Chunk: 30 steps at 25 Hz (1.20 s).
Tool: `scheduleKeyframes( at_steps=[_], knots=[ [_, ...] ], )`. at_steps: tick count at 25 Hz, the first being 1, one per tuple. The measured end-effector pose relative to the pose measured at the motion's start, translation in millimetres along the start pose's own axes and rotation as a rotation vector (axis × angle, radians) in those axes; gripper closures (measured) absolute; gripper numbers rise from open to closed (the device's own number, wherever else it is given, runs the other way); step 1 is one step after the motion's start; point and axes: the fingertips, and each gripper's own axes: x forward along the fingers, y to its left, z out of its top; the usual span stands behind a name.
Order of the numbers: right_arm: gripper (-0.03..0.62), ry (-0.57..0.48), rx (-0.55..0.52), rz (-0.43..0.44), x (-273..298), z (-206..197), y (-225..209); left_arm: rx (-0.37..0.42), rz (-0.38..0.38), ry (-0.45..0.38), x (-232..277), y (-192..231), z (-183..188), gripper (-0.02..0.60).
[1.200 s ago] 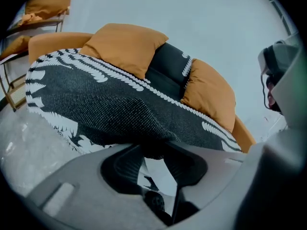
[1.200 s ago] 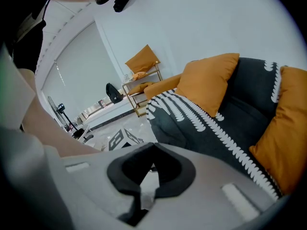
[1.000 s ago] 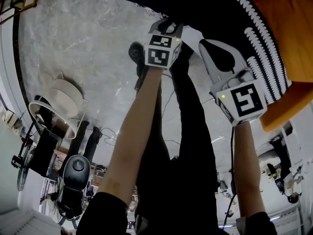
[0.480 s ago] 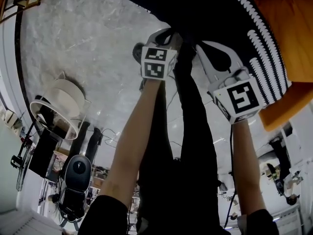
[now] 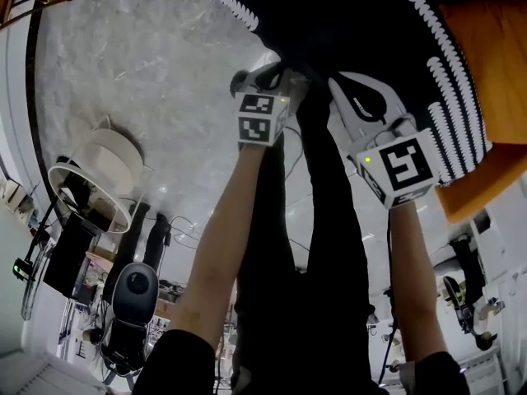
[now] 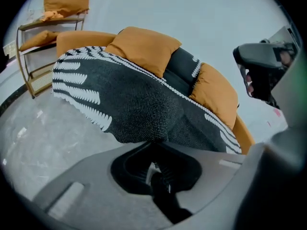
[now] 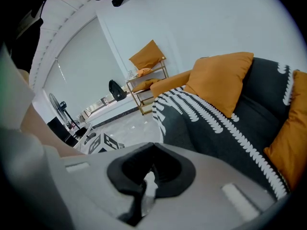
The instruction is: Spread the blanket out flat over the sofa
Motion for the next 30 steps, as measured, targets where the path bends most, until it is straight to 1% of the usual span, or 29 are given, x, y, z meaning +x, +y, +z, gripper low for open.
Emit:
scheduleKeyframes(
  at_steps=[7,13,16,21,23,26,30],
  knots=[
    [0.591,0.042,-0.003,0.003,14,-6,15,0.001,0.012,0.023,-14,23,-17,0.554],
    [0.591,0.042,0.006,0.004,22,-9,28,0.006,0.02,0.056,-24,38,-37,0.552],
    [0.591,0.073,0.003,0.01,26,-14,35,0.01,0.024,0.078,-28,45,-48,0.554],
    [0.591,0.042,0.016,0.005,32,-12,38,0.007,0.032,0.108,-32,53,-65,0.554],
    [0.591,0.034,0.016,0.005,32,-12,40,0.018,0.034,0.122,-35,53,-72,0.554],
    [0.591,0.065,0.015,0.01,29,-15,42,0.033,0.038,0.137,-38,55,-80,0.552],
    [0.591,0.086,0.007,0.014,32,-19,44,0.029,0.057,0.165,-40,65,-88,0.553]
  ],
)
